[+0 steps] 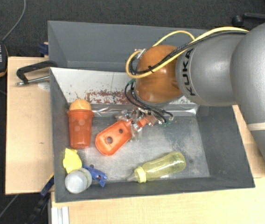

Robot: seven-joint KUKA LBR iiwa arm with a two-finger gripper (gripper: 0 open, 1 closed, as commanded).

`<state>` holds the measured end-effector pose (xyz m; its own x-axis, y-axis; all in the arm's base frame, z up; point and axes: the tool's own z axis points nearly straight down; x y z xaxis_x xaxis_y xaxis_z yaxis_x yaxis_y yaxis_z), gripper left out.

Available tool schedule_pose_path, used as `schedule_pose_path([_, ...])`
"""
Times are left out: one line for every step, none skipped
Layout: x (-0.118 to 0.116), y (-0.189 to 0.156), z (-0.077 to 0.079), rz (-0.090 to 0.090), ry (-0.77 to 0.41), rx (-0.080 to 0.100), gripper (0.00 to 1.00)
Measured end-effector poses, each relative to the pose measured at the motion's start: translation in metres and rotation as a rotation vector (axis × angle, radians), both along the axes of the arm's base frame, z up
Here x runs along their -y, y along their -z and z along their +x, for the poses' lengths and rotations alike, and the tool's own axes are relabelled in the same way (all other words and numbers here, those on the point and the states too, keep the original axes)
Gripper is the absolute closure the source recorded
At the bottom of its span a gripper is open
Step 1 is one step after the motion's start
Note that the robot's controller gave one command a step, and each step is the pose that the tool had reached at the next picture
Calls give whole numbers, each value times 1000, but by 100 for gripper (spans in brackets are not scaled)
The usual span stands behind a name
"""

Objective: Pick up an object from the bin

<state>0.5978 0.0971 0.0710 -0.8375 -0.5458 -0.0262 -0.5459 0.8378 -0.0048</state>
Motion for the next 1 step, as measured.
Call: schedule_pose_path([1,-6,1,0,-18,5,100])
